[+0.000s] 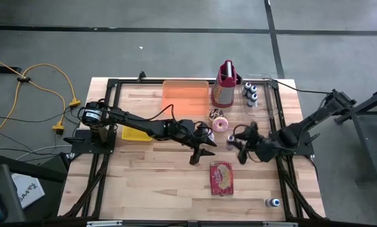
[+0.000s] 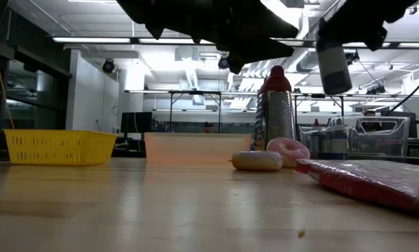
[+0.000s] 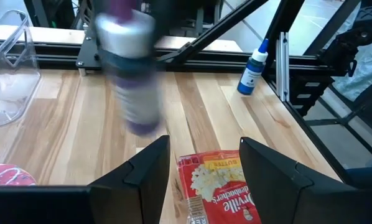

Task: Pick & Place Food Item
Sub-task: Put the violet food coloring bottle into the transparent bin

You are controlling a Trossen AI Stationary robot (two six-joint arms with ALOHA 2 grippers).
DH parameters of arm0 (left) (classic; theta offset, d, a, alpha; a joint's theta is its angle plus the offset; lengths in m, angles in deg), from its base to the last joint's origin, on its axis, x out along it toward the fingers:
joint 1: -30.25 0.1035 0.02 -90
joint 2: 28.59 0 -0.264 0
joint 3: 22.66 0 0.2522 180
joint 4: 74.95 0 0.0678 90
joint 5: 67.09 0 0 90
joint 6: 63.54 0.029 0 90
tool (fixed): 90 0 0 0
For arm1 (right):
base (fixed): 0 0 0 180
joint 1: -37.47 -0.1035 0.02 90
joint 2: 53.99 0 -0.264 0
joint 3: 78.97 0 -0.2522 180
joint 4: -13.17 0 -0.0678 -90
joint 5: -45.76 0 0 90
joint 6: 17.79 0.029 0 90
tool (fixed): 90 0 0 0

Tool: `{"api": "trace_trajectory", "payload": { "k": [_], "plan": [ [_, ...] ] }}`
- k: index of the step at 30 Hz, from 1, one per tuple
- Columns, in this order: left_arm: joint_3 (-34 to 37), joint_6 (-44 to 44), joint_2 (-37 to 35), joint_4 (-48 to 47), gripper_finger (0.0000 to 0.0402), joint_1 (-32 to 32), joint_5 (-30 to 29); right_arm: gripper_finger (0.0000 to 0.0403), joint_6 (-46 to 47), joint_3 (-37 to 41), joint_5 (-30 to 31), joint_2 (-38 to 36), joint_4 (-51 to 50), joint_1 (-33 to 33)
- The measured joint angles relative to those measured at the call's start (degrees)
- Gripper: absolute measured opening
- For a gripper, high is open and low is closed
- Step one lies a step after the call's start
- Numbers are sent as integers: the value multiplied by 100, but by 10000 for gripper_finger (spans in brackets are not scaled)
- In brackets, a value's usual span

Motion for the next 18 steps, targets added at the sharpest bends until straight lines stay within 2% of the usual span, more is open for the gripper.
{"api": "trace_trajectory", "payload": {
  "k": [5, 11, 18],
  "plan": [
    [0, 0, 0, 0, 187, 0, 2, 107, 499, 0, 880, -505, -1011, 48],
    [0, 34, 0, -2, 187, 0, 3, 107, 576, 0, 1683, -901, -1609, 314],
    [0, 48, 0, -4, 187, 0, 4, 107, 765, 0, 2202, -885, -2145, 1058]
  ]
}}
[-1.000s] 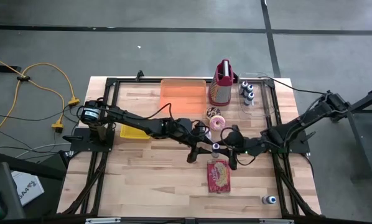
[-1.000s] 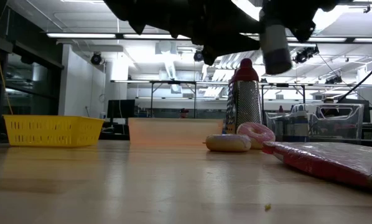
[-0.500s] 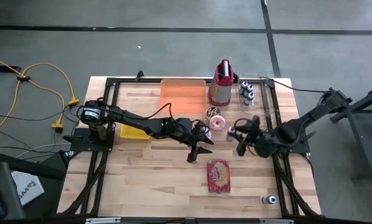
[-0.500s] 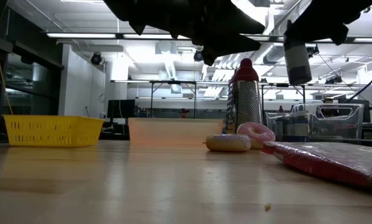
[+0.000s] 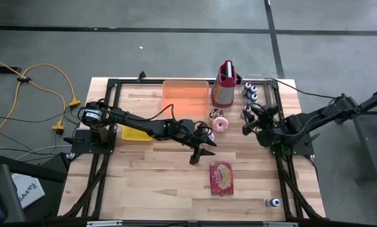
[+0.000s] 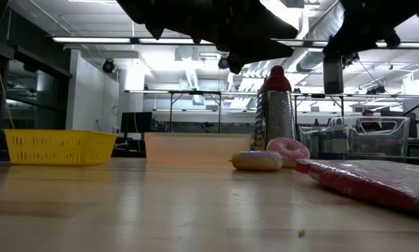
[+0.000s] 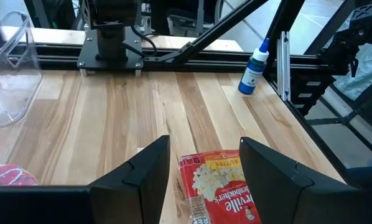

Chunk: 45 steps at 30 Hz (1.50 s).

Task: Pick & Place Food Item
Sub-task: Put the violet food coloring bottle into the transparent bin

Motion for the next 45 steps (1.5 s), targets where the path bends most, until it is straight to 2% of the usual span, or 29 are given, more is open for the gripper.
{"api": "trace_trajectory", "payload": {
  "k": [11, 16, 22, 37, 45],
  "plan": [
    [0, 16, 0, -5, 187, 0, 7, 107, 962, 0, 258, 4, -892, 1565],
    [0, 17, 0, -85, 187, 0, 17, 107, 999, 0, 229, 6, -891, 1948],
    [0, 168, 0, -173, 187, 0, 15, 107, 1392, 0, 594, 149, -898, 2392],
    [0, 172, 0, -308, 187, -1, -2, 107, 2030, 0, 721, 1637, -1021, 3811],
    [0, 263, 0, -375, 187, -1, -2, 111, 2834, 0, 213, 2310, -1149, 3724]
  ]
}}
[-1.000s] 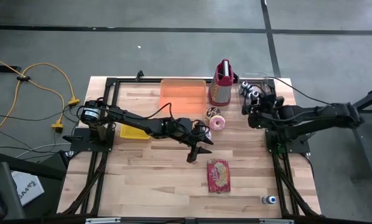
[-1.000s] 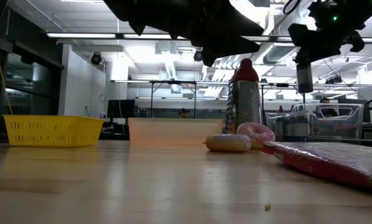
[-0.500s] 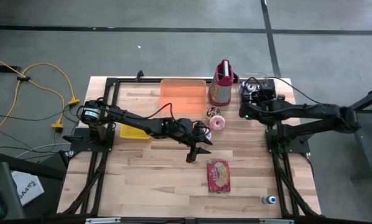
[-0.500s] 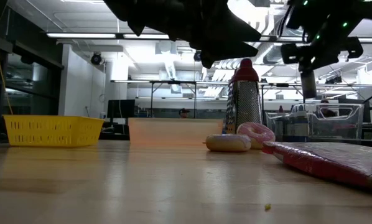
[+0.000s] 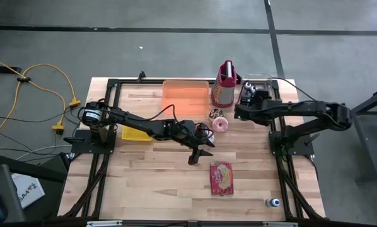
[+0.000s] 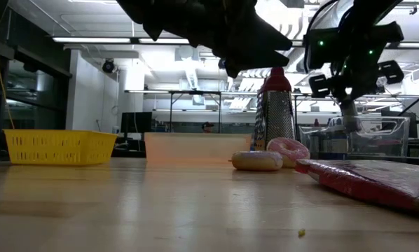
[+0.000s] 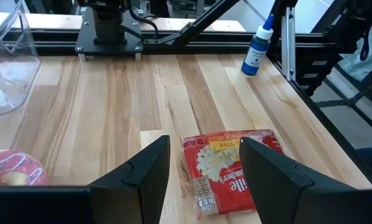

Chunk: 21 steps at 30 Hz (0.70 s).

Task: Pick & Place Food Item
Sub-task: Put the violet food coloring bottle into the transparent bin

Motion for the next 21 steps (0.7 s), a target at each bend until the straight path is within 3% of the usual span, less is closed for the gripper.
{"api": "trace_trajectory", "payload": {
  "k": [11, 21],
  "plan": [
    [0, 6, 0, -163, 187, 1, 4, 109, 1566, 0, -302, 622, -489, -812],
    [0, -92, 0, -188, 187, 0, 6, 111, 2032, 0, -447, 975, -501, -975]
  ]
}}
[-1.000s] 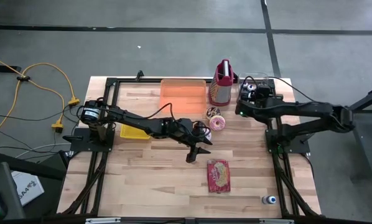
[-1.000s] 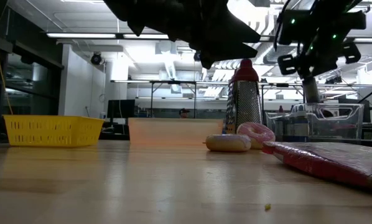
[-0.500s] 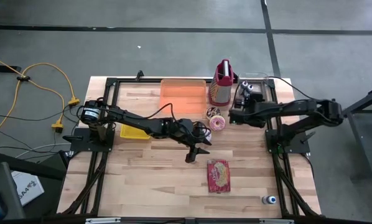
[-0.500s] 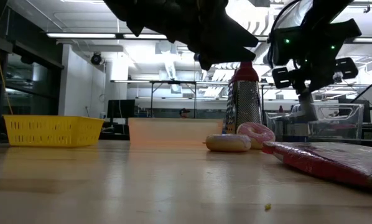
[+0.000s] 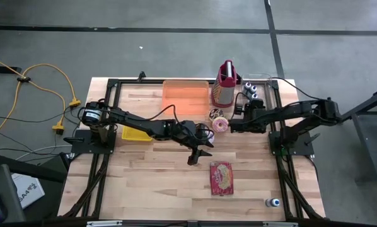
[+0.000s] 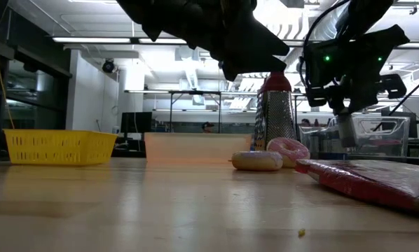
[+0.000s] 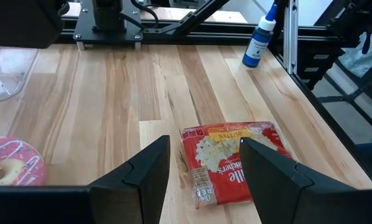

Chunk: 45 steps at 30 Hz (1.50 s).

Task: Pick & Place Food Item
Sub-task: Put the violet food coloring bottle into the transparent bin

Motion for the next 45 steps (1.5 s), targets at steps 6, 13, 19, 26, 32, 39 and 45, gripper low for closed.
{"api": "trace_trajectory", "payload": {
  "k": [6, 13, 19, 26, 32, 39, 45],
  "plan": [
    [0, -5, 0, 0, 187, -1, 0, 120, 1, 0, -55, 2, 32, 0],
    [0, -5, 0, 2, 187, 1, 0, 125, 1, 0, -83, 2, 46, 0],
    [0, -5, 0, 2, 187, 0, 0, 126, -20, 0, -268, 2, 57, 0],
    [0, -11, 0, 1, 187, 1, 1, 134, -23, 0, -345, 2, 57, 0],
    [0, -24, 0, -1, 187, -1, 2, 135, -23, 0, -354, 2, 79, 0],
    [0, -27, 0, -3, 187, -2, 2, 135, -104, 0, -339, 2, 78, 0],
    [0, -27, 0, -5, 187, 1, 2, 135, -170, 0, -219, 2, -62, -54]
  ]
}}
